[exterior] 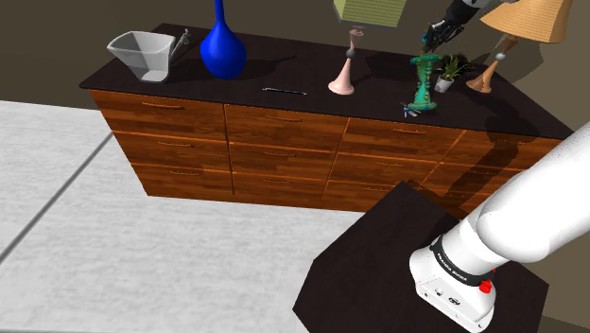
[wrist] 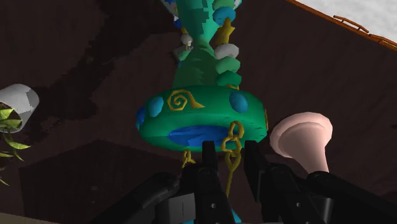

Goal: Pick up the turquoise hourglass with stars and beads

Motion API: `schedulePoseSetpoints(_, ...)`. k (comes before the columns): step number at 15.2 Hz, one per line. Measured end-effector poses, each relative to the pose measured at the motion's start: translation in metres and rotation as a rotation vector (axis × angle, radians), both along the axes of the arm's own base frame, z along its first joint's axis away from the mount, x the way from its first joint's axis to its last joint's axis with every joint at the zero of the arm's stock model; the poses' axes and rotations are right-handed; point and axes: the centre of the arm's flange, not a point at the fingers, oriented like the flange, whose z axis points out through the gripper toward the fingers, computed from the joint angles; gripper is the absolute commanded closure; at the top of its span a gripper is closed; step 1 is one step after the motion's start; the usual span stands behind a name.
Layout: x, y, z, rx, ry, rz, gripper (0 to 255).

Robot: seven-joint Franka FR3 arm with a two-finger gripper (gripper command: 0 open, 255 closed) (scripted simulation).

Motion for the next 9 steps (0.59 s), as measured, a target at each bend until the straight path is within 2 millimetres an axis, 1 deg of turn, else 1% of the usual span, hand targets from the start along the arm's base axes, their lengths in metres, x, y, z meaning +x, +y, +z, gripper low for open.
schedulePoseSetpoints(8,-0.001,0.0,0.042,0.0,0.0,0.0,255)
schedulePoseSetpoints(9,0.0,0.001,0.045,0.0,0.0,0.0,255)
